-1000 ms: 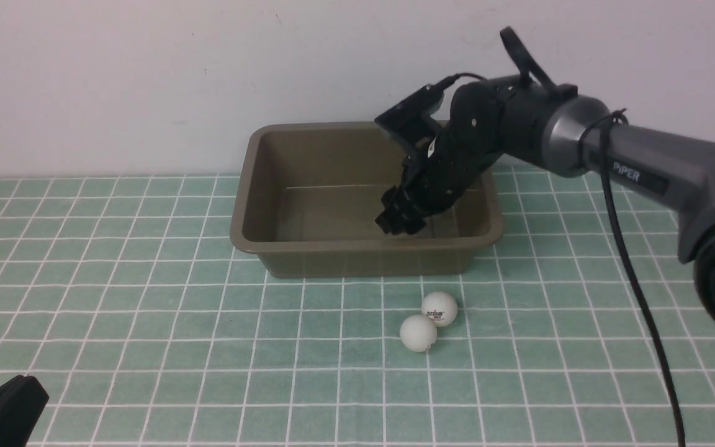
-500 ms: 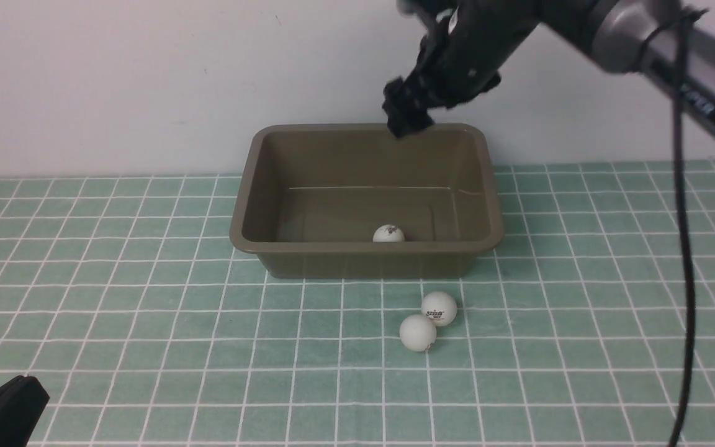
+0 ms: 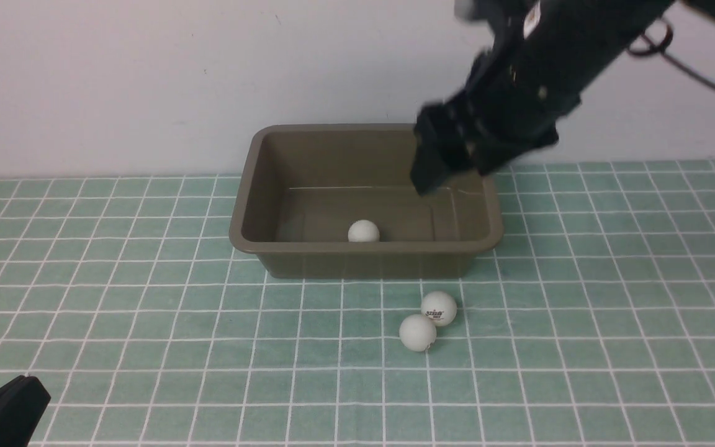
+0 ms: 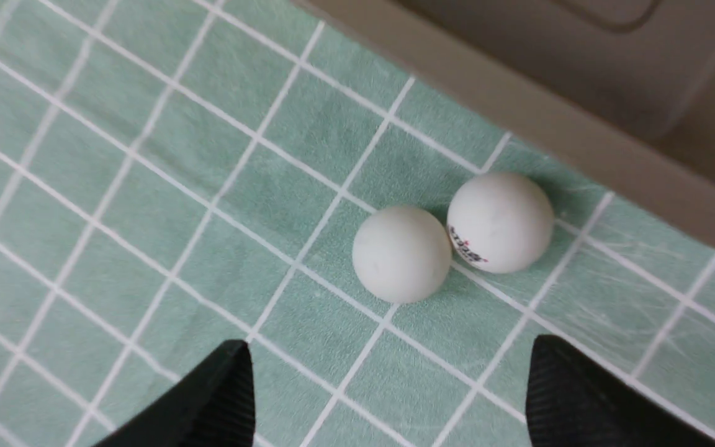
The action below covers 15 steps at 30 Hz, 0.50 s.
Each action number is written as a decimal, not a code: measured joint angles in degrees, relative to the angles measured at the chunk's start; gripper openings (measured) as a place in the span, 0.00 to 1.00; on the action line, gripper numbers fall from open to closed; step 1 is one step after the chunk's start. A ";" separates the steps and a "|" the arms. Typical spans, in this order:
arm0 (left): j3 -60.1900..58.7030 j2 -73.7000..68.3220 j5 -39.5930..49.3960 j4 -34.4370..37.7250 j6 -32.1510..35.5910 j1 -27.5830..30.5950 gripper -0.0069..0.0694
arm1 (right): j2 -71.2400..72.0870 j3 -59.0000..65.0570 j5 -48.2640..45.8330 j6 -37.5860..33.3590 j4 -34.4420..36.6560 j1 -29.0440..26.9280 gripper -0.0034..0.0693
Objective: Put the table tennis balls in the box on the green coffee tablecloth.
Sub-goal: 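Reach for and grasp a ping pong ball on the table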
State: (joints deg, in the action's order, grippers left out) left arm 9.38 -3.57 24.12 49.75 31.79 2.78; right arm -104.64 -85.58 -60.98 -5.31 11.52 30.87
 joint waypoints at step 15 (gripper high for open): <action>0.00 0.00 0.07 1.02 0.65 0.00 0.08 | -10.66 3.23 10.61 13.33 -11.52 6.44 0.75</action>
State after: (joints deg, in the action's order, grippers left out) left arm 9.38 -3.57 24.18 50.77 32.44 2.78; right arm -115.30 -82.35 -50.37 8.02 0.00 37.31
